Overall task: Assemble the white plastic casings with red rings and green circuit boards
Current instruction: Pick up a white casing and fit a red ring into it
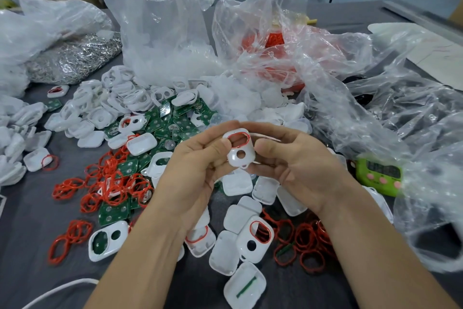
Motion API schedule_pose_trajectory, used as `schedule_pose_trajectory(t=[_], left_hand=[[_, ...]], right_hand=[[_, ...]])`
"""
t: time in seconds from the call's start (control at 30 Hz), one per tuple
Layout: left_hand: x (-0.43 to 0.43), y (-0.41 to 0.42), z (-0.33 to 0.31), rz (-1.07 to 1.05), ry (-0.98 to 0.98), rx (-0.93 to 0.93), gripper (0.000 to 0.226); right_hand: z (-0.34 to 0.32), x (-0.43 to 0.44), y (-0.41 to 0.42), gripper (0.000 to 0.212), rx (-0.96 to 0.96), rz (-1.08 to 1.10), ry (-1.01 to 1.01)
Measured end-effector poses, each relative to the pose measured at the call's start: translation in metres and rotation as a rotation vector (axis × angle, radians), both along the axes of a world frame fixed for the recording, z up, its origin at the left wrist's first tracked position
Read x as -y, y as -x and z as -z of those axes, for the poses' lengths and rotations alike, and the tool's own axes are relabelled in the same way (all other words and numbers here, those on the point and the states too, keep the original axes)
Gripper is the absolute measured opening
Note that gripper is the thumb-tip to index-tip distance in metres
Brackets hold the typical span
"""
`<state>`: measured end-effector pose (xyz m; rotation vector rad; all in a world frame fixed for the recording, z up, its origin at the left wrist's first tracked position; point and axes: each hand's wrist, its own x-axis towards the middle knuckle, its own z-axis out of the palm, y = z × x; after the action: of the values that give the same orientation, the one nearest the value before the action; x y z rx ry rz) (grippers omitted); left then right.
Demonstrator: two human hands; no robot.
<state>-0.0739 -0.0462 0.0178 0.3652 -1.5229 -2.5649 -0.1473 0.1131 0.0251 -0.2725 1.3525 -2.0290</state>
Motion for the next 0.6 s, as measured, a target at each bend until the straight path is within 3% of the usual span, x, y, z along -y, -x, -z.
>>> schedule_pose_trajectory(t=[0.2, 0.33, 0.6], left_hand=[[-0.004, -0.002, 0.005, -0.191, 0.434, -0.003, 0.022], [-0.005, -0.003, 0.004, -0.149, 0.454, 0.024, 0.034], [-0.012, 0.002, 0.005, -0.215, 0.427, 0.060, 0.031]], right_hand=[[0.008, 0.006, -0.003, 0.026, -0.268, 0.174, -0.216], [0.010, 0.007, -0.004, 0.029, -0.490, 0.251, -0.269], [0.011, 0.012, -0.013, 0.029, -0.622, 0.276, -0.298]])
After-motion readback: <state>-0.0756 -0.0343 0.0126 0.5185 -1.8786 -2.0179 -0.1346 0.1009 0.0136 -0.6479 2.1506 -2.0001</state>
